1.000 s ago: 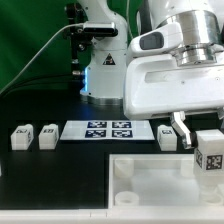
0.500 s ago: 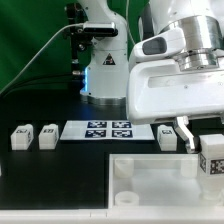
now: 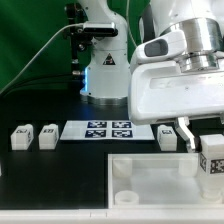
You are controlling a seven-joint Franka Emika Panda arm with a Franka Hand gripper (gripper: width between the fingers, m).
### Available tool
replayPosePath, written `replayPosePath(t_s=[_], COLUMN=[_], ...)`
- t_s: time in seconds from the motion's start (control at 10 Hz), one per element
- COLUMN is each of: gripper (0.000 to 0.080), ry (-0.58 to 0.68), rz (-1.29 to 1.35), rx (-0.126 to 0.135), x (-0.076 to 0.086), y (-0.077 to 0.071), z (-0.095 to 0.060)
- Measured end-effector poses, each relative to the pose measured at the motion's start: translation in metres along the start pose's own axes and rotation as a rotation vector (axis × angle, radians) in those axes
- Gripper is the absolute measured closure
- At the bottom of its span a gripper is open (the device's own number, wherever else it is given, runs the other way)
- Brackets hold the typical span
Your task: Assemble one leg
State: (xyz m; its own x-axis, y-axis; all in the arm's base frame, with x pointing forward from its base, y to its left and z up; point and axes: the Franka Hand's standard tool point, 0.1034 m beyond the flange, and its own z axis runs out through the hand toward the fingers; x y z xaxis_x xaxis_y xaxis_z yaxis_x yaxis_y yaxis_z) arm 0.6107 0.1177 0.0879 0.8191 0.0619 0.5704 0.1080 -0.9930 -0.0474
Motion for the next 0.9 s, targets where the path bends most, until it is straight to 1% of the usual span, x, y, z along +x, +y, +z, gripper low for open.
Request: replayPosePath(t_s=[0.4,0.9], gripper=[0.0506,0.0506], ry=[0.012,0.003], rz=[0.0,0.006], rx=[-0.003,-0.002], x=[-0.0022,0.0028], y=[0.0005,0.0015], z=[0.0028,0.0056])
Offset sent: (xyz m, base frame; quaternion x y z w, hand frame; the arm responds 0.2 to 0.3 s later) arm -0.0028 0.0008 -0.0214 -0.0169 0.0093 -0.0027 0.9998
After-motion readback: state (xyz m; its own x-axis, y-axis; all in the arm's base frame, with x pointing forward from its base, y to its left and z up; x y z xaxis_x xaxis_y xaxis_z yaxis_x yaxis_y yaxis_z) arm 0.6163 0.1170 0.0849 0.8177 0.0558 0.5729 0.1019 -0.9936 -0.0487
